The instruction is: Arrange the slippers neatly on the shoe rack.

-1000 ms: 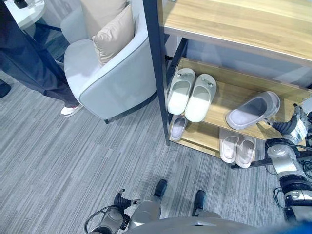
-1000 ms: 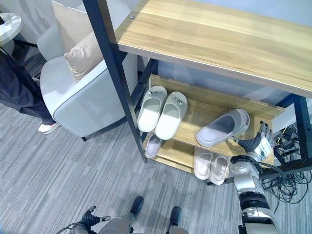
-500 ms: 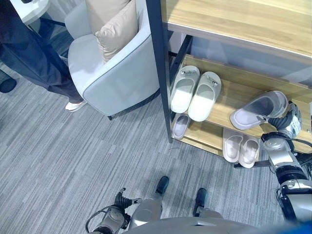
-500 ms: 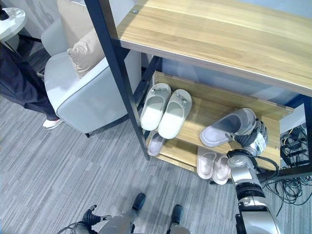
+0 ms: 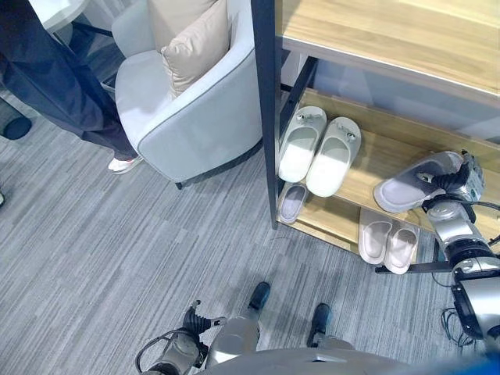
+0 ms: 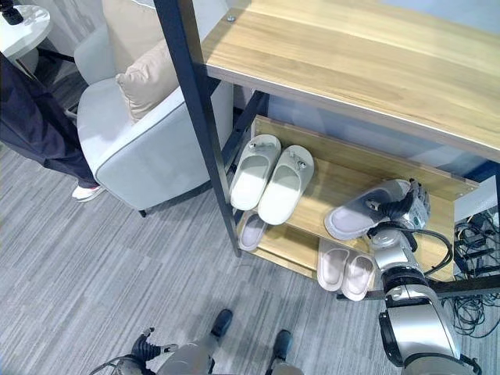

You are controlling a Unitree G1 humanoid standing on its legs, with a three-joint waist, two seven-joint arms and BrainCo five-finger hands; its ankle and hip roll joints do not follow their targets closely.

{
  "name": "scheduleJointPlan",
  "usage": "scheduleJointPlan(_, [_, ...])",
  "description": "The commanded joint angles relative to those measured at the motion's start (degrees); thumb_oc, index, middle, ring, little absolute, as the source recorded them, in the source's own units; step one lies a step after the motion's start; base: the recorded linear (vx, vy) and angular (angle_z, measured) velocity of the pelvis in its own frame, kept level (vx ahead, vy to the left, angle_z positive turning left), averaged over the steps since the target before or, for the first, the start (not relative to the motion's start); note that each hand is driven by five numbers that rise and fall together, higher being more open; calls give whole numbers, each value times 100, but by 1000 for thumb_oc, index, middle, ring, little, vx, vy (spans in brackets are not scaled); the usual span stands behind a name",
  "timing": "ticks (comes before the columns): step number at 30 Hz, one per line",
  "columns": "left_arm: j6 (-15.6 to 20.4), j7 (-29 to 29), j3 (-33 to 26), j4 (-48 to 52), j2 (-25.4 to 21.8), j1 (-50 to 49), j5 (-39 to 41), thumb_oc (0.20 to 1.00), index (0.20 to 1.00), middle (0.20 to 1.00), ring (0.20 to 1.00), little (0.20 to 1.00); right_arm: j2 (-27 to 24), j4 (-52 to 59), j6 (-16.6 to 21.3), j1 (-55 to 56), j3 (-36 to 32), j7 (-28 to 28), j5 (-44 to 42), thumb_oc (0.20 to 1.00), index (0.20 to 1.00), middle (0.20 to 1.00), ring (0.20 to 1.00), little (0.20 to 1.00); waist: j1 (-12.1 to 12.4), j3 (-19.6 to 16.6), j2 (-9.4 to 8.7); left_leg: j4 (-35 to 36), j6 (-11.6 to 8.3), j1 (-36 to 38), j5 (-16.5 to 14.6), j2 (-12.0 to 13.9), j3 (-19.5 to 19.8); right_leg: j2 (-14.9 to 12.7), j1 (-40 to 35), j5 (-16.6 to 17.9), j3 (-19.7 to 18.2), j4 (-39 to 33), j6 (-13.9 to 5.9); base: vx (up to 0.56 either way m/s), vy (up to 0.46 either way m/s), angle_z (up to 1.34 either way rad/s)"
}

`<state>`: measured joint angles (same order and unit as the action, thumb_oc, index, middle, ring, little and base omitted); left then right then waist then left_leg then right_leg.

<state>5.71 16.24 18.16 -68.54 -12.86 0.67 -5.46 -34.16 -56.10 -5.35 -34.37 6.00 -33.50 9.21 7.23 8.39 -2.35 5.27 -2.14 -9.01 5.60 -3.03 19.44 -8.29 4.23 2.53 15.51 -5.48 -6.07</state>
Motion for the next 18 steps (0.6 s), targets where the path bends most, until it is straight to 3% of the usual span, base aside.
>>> scheduleJointPlan(1, [16,-49,341,-487,346,-114,92,1000,1000,1000,1000,1000,-243,-68,58,-20,113,1,-30,1000,1000,1000,1000,1000,100,-154,-96,-27,-17,120,-582,-78,-473,9,-314,-379,180,48,-147,-5,14,4])
scheduleJointPlan(4, [19,-68,345,-524,352,-127,95,1000,1000,1000,1000,1000,-251,-220,40,-99,187,84,-48,1000,1000,1000,1000,1000,97,-152,-99,-27,-30,103,-567,-87,-468,0,-310,-377,206,48,-138,-11,12,7])
scheduleJointPlan(5, [18,-76,336,-532,355,-127,105,1000,1000,1000,1000,1000,-244,-180,44,-99,222,132,-33,319,319,319,319,319,84,-144,-97,-27,-37,94,-557,-91,-470,-4,-304,-370,220,48,-140,-14,5,3])
scheduleJointPlan(6, [16,-79,328,-532,353,-123,109,1000,1000,1000,1000,1000,-224,-126,28,-128,269,173,-13,200,200,200,200,200,72,-148,-96,-27,-38,91,-552,-95,-464,-8,-304,-366,222,48,-137,0,0,0])
scheduleJointPlan(18, [35,-144,299,-435,415,-80,186,1000,1000,1000,1000,1000,-278,460,-149,-166,384,9,650,200,200,200,200,200,-2,-149,-83,-27,-29,82,-547,-65,-529,-2,-256,-310,148,48,-141,-1,1,1])
